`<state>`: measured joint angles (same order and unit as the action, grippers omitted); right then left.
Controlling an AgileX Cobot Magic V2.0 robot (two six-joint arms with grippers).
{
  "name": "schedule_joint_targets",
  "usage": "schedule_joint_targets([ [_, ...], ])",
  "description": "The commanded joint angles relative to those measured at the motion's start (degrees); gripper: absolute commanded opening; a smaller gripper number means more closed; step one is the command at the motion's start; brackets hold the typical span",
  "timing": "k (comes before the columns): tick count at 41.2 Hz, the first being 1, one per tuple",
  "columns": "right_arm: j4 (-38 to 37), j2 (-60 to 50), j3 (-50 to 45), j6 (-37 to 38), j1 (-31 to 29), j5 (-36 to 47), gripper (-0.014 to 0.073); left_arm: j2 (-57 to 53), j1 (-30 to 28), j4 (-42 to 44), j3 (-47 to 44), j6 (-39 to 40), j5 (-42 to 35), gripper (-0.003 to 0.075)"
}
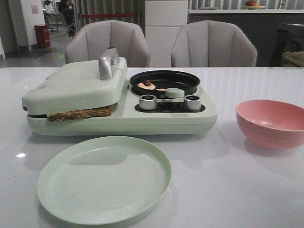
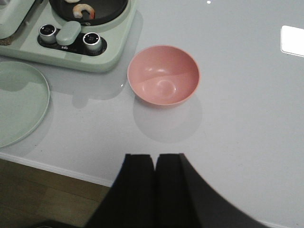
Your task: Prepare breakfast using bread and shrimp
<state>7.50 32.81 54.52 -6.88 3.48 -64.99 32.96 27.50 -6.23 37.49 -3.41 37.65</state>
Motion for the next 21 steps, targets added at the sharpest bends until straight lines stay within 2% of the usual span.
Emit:
schedule_joint_targets([
  [1, 0.41, 0.19, 1.51, -0.01, 0.02, 4.53, -0.0032, 0.07, -0.15, -0.26, 1.59, 0.51, -4.39, 0.0102],
  [21, 0.41, 0.19, 1.51, -0.07, 0.02, 5.28, -0.0032, 0.07, -0.15, -0.26, 1.59, 0.51, -4.39, 0.0102],
])
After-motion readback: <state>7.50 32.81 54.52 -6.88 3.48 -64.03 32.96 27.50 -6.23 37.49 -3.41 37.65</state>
